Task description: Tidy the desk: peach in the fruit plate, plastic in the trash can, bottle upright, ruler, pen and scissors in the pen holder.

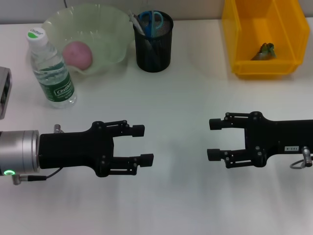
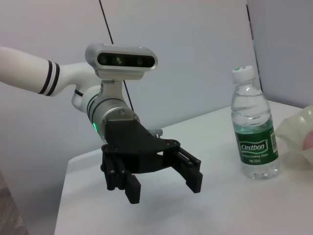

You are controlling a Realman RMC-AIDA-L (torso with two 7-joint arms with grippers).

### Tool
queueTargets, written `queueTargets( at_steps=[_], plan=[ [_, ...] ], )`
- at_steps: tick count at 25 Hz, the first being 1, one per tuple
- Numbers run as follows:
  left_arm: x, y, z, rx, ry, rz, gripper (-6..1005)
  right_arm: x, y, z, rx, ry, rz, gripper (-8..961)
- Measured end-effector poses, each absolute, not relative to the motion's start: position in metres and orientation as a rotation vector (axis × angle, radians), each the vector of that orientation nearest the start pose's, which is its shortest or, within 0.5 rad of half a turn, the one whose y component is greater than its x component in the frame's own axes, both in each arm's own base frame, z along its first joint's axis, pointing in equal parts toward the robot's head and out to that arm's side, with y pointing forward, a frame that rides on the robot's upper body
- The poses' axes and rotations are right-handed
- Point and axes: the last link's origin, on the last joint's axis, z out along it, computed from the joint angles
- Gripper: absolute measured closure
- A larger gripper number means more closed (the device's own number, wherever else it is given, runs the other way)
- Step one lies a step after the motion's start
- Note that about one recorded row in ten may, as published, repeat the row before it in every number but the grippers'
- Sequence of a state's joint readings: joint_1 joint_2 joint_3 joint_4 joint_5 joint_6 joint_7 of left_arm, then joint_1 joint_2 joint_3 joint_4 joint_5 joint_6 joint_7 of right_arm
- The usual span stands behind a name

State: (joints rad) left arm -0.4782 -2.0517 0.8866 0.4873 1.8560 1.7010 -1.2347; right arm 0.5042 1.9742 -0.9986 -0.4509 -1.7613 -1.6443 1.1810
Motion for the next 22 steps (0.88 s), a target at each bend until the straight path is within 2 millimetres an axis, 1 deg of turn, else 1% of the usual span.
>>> queueTargets(
  at_steps=[22],
  plan=[
    [-0.2608,0.2797,-0.0247,-2.934,-0.566,-0.906,216,0.2646,0.2983,-0.0162,-2.933,0.461,0.796,169]
  ],
)
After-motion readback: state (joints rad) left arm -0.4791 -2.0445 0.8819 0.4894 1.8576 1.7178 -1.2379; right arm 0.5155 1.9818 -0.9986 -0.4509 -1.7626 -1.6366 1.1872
